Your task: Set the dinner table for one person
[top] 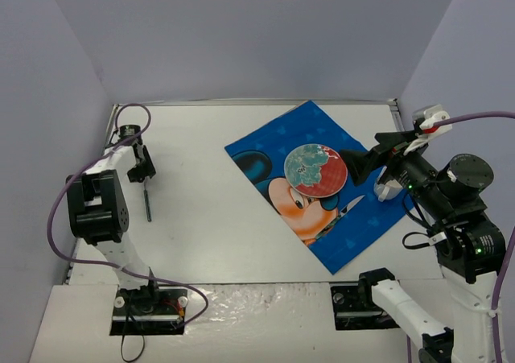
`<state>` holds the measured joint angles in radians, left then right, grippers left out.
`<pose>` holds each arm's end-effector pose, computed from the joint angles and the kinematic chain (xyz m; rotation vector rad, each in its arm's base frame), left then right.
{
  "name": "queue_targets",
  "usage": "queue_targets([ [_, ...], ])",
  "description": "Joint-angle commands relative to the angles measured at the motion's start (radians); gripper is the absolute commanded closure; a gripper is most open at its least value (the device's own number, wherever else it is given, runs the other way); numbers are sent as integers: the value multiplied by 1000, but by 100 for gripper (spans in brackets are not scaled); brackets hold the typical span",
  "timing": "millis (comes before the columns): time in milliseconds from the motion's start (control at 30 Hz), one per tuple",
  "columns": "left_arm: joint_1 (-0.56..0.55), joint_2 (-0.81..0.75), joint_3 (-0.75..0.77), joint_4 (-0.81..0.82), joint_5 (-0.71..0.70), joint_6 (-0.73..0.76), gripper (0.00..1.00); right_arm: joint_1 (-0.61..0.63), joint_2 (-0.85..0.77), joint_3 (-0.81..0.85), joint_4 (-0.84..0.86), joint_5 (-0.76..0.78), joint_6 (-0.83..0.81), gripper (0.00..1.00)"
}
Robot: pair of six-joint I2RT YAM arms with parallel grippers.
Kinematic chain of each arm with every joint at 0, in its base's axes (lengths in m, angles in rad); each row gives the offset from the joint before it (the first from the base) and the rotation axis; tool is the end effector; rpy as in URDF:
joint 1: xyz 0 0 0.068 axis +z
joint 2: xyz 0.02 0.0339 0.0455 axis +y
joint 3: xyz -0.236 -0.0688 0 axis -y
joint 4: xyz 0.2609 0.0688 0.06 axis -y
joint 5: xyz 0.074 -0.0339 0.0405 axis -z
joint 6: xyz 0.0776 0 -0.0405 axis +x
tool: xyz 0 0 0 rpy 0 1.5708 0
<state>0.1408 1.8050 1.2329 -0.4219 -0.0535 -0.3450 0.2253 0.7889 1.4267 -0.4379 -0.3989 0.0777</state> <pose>0.4046 0.0615 0.1253 -0.6361 2.4824 -0.0093 0.1592 0.0674 0.5134 -0.4374 1.3371 0.5249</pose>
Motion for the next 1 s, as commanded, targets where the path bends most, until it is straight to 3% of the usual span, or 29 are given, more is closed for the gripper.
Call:
queue_targets([
  [0, 8, 18, 62, -15, -22, 24, 70, 9, 1, -7, 77, 21, -14, 0],
  [67, 8, 24, 63, -15, -22, 24, 72, 9, 1, -8, 77, 23, -15, 0],
  [233, 3, 44, 88, -27, -41, 35, 87, 9, 1, -12, 79, 29, -16, 0],
  [467, -69, 72, 128, -91, -166, 93, 99, 9, 7, -21, 79, 28, -18, 0],
  [967, -330, 241, 293, -319, -518, 180, 100, 9, -8, -43, 79, 23, -19, 0],
])
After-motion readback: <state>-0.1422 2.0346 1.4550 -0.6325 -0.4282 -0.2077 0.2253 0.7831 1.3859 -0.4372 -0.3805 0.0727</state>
